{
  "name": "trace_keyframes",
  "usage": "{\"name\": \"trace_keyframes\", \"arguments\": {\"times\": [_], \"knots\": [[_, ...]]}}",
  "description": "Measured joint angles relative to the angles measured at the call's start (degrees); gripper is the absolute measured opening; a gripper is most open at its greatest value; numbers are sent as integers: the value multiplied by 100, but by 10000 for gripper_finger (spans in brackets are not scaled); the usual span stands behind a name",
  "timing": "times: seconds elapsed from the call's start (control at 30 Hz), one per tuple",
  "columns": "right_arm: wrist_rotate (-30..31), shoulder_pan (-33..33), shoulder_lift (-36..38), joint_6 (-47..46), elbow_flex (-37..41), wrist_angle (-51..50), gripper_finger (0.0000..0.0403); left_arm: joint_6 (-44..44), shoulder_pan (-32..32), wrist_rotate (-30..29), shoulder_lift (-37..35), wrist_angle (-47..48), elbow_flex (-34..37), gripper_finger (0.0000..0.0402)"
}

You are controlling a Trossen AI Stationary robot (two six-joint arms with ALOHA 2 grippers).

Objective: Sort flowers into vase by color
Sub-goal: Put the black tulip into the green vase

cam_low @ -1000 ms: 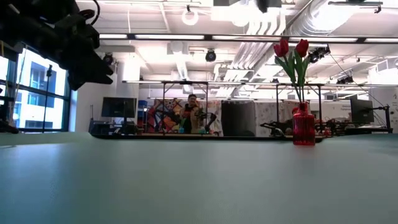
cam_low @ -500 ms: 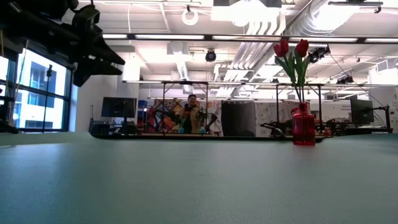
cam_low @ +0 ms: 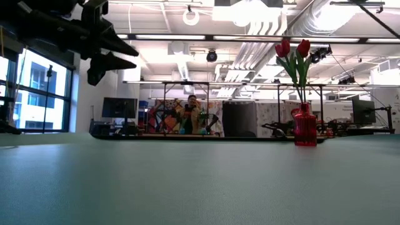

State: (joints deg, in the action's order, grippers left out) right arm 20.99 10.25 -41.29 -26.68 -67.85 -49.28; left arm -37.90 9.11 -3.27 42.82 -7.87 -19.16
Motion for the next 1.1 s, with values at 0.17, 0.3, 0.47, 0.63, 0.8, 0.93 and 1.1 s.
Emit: {"name": "trace_keyframes", "arguments": {"times": [0.17,0.3,0.47,0.63,0.8,0.93,1.1], "knots": [[-134,444,210,241,0,235,0,233,-287,-200,212,-475,0,126],[-370,935,457,594,0,449,0,510,-384,-277,228,-818,0,126],[-403,1380,680,1267,0,1153,0,1011,-431,-315,228,-1044,0,126],[-747,1622,832,2012,0,2130,0,1314,-428,-504,228,-1040,0,126],[-1697,1697,768,2058,11,2833,0,1472,-427,-682,228,-1042,0,126],[-2263,1697,508,1683,14,2934,0,1478,-427,-697,228,-1041,0,126],[-2440,1741,17,1440,20,3058,0,1511,-427,-740,228,-1042,0,126]]}}
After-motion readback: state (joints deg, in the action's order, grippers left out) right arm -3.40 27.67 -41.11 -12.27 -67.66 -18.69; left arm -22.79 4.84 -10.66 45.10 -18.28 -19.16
